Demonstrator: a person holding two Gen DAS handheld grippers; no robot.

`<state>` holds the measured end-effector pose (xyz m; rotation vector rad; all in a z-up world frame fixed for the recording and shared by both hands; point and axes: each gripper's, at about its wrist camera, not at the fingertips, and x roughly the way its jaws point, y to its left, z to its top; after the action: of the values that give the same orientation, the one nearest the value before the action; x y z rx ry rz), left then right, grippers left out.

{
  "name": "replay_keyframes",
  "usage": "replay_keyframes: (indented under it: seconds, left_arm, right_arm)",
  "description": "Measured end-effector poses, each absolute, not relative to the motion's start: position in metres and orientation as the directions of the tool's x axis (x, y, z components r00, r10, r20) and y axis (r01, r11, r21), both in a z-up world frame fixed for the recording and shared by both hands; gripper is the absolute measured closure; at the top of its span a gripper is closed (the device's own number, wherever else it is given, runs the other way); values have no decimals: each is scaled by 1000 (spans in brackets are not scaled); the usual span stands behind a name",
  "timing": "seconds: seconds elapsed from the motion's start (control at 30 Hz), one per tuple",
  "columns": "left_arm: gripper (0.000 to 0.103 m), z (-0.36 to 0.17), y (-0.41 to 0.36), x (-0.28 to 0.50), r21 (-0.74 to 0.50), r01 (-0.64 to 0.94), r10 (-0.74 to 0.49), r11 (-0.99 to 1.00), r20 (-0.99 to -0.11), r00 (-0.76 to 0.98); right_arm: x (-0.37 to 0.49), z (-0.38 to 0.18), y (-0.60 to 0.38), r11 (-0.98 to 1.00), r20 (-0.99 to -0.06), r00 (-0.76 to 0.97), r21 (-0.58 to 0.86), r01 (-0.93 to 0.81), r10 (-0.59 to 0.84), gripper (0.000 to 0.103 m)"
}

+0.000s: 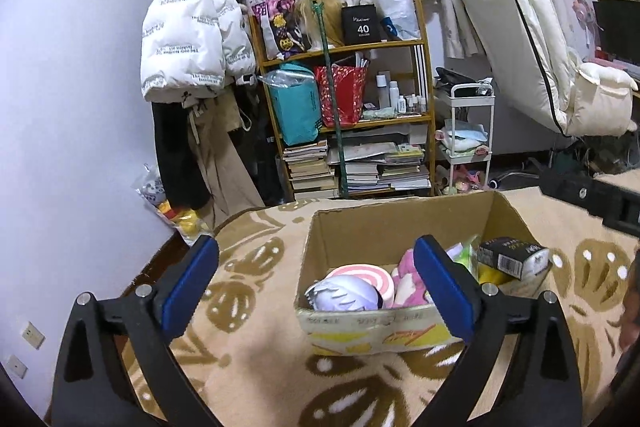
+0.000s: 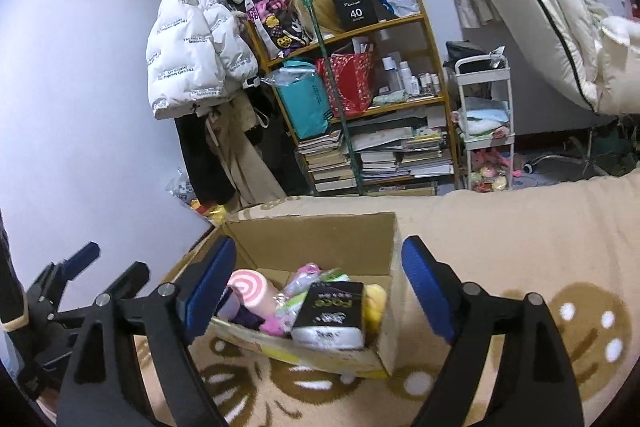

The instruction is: Organize soft objects

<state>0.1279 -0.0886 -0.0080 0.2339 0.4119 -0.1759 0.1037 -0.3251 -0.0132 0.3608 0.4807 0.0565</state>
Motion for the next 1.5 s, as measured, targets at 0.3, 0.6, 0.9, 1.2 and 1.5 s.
replay_keyframes:
  seconds: [0.3, 0.6, 0.9, 1.2, 1.5]
  left_arm:
    - [2, 7, -69, 83, 187, 208, -117, 960, -406, 907]
    - [2, 17, -48, 44, 148, 191, -119, 970, -398, 910]
    - [2, 29, -33, 7, 132, 192, -131, 972, -371, 919]
    - [2, 24, -28, -8, 123, 189, -133, 974, -362, 922]
    - [2, 6, -21, 11, 92, 177, -129, 980, -382, 915]
  right_arm:
    - [63, 17, -318, 968, -412, 908, 249, 36, 72, 0]
    - [21, 31, -308, 981, -398, 916, 193, 21, 58, 0]
    - [-13, 37, -304, 987, -371, 929, 155, 45, 16, 0]
    - [-31, 36, -301, 989, -350, 936, 122, 82, -34, 0]
    - [-26, 25, -306, 986, -324, 944, 118, 114, -70, 0]
